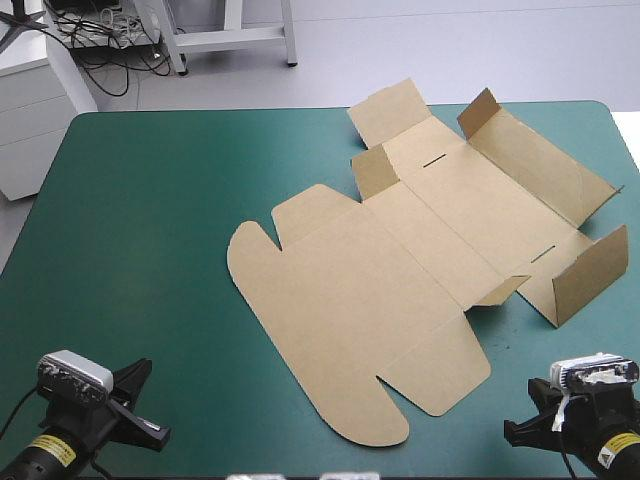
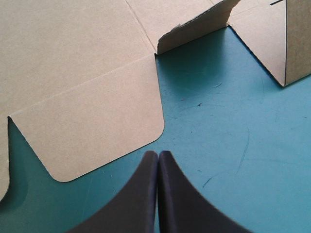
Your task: Fold the box
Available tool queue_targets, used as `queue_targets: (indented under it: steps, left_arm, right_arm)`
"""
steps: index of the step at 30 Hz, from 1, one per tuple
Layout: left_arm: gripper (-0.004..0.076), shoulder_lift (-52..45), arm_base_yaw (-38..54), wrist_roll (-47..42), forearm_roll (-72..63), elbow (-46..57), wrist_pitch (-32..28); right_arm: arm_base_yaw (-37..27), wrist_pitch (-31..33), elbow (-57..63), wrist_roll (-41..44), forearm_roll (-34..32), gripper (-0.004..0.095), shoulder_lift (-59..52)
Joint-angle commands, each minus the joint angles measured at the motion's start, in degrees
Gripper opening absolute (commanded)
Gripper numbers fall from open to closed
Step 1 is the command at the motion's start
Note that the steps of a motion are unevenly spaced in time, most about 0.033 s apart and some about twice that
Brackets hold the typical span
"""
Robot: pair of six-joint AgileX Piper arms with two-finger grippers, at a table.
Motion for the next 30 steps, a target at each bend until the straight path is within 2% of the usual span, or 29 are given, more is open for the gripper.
queue_targets:
  steps: [1,21,30]
  left_arm:
    - [-0.001,0.9,0.0,-0.1,-0.8,-1.6,-3.9]
    - [-0.001,0.9,0.0,-0.1,-0.8,-1.6,-3.9]
    - [-0.001,0.9,0.0,-0.1,-0.8,-1.6,-3.9]
  right_arm:
    - [-0.1,-3.5,-1.9,-0.2,-0.1,-0.002,0.6]
    - [-0.1,-2.9,-2.6,1.5,-0.1,-0.002,0.9]
    - [-0.1,3.8,-18.0,7.6,-4.1,-0.002,13.7]
